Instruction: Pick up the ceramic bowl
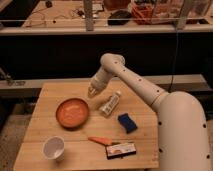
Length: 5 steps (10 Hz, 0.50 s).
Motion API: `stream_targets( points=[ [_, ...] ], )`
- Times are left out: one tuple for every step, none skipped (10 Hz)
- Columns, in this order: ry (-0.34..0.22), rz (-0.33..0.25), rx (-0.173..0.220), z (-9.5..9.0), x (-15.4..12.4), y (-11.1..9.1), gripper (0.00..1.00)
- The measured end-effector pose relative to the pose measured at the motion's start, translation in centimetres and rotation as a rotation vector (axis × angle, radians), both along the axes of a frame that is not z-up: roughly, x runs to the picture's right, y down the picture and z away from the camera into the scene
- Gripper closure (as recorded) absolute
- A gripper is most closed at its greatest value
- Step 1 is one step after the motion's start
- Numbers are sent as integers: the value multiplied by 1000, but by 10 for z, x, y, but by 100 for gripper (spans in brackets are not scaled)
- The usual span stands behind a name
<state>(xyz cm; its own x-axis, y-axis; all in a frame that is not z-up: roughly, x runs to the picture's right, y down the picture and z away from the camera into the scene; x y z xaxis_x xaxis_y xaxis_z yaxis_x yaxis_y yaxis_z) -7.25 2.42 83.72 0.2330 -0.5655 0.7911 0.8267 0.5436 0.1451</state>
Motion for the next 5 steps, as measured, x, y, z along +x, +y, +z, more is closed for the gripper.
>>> stream_targets(
  points=[
    [-2,-3,-1,-4,-1,-4,76],
    [-5,-7,-2,-4,-3,-6,80],
    [-8,-13,-7,-1,-6,-3,80],
    [-9,-16,-9,2,-6,-3,75],
    [-8,-17,-10,2,-6,-4,67]
  ],
)
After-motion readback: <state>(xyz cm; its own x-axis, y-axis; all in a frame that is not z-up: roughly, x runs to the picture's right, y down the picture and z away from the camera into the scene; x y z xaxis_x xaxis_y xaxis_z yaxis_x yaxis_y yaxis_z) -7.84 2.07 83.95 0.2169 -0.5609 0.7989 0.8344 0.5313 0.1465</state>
